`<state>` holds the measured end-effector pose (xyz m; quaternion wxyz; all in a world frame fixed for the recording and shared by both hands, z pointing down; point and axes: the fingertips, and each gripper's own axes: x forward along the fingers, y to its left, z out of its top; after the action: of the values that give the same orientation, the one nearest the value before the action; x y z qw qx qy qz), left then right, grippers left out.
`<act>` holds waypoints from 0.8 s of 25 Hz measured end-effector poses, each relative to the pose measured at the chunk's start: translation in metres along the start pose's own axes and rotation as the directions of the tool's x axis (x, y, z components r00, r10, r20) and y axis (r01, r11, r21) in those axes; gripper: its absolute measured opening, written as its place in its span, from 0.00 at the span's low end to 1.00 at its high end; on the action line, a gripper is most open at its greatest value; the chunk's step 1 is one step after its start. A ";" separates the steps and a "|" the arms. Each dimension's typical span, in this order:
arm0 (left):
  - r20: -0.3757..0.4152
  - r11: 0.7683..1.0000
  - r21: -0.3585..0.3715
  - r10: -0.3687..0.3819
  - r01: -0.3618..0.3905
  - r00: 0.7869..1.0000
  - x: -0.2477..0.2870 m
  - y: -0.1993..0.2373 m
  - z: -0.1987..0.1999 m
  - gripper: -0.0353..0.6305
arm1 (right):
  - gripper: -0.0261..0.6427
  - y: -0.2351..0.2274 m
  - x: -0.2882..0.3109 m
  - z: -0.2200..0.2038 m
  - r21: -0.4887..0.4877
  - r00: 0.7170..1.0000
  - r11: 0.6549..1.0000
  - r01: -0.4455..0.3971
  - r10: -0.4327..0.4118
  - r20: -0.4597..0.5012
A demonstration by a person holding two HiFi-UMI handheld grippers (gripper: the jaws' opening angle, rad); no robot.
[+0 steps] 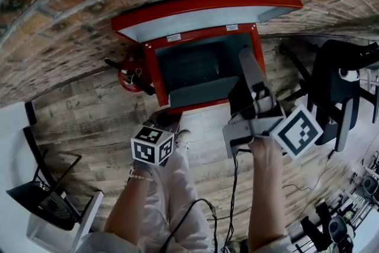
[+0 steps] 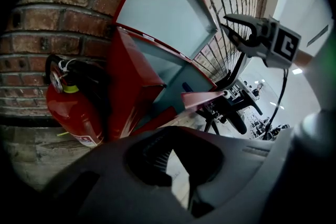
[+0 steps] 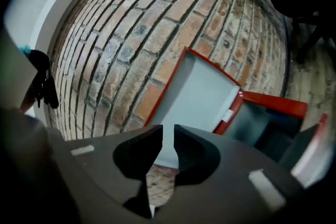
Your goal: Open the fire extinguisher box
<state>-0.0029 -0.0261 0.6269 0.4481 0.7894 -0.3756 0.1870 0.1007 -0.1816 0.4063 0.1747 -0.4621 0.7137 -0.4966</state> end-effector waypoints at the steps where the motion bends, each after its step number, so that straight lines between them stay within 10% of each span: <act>1: 0.001 1.000 0.003 0.001 -0.001 1.000 0.000 0.000 0.001 0.05 | 0.13 -0.011 -0.014 -0.010 -0.011 0.999 0.999 0.042 -0.042 -0.021; 12: -0.020 0.999 0.033 0.007 -0.006 1.000 0.002 0.002 -0.001 0.05 | 0.26 -0.098 -0.086 -0.099 0.128 0.957 0.951 0.281 -0.267 -0.116; 16: -0.027 0.999 0.043 0.010 -0.009 1.000 0.002 0.002 -0.002 0.05 | 0.32 -0.127 -0.095 -0.117 0.188 0.890 0.872 0.452 -0.428 -0.158; 20: -0.033 0.998 0.058 0.011 -0.009 0.999 0.003 0.002 -0.002 0.05 | 0.37 -0.129 -0.079 -0.125 0.236 0.905 0.874 0.424 -0.398 -0.153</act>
<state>-0.0026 -0.0264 0.6305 0.4303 0.7969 -0.3664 0.2134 0.1154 -0.0574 0.5574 0.0893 -0.5505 0.5345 -0.6350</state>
